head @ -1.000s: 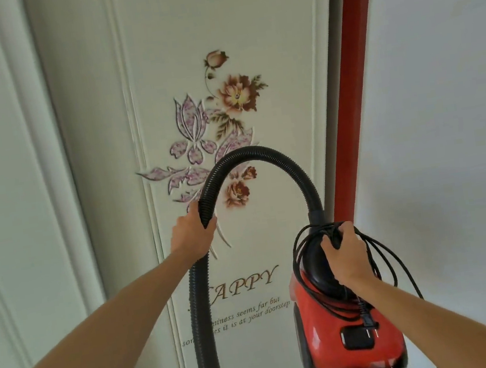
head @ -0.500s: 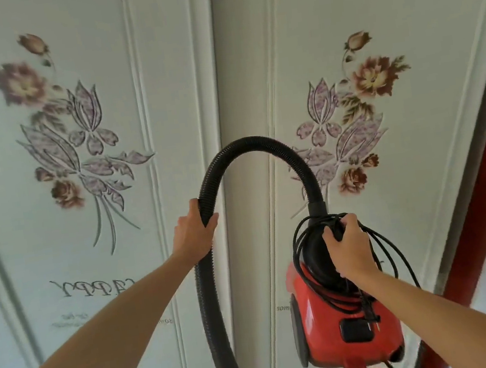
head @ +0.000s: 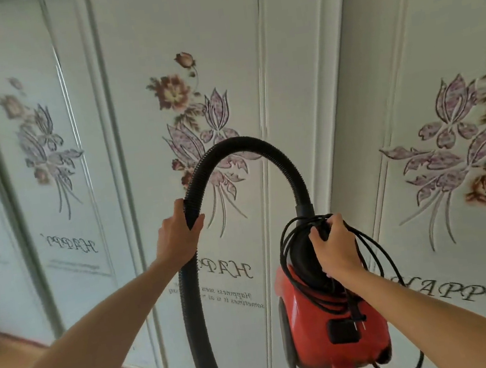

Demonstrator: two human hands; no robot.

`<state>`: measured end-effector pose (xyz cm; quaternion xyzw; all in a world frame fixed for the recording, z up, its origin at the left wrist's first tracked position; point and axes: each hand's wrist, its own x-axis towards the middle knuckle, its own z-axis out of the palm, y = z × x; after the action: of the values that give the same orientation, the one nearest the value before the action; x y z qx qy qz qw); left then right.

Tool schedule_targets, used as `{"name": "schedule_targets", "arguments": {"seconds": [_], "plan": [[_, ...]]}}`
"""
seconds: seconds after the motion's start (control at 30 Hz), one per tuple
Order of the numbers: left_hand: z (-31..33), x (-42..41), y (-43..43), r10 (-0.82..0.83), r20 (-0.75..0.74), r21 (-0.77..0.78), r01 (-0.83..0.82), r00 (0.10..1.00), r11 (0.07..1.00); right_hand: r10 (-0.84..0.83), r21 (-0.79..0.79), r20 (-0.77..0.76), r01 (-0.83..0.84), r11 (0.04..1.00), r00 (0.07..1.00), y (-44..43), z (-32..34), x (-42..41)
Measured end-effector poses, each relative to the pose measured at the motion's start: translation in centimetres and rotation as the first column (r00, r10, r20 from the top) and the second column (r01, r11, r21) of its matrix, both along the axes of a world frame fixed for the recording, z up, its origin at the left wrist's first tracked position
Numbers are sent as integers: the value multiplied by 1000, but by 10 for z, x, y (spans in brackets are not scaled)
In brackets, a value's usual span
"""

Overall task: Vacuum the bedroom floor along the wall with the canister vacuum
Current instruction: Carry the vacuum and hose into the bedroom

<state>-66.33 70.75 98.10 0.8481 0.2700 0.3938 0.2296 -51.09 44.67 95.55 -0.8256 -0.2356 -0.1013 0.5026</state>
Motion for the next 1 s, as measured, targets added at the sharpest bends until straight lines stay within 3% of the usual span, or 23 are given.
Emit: {"name": "schedule_targets", "arguments": {"seconds": [0.33,0.6,0.87,1.0], "plan": [[-3,-102,85,280,-38,-6,-280,959,960,237,17,-12,-237,971,971,132,3,-48],[-18,-151,137,443,7,-39,-443,896,896,453,5,-24,-454,891,891,233,-2,-53],[-26,-158,177,665,57,-94,-659,745,746,681,7,-23,-682,732,731,348,-7,-23],[-24,-157,180,798,25,-54,-797,602,602,783,18,-44,-783,622,621,397,-10,-17]]}}
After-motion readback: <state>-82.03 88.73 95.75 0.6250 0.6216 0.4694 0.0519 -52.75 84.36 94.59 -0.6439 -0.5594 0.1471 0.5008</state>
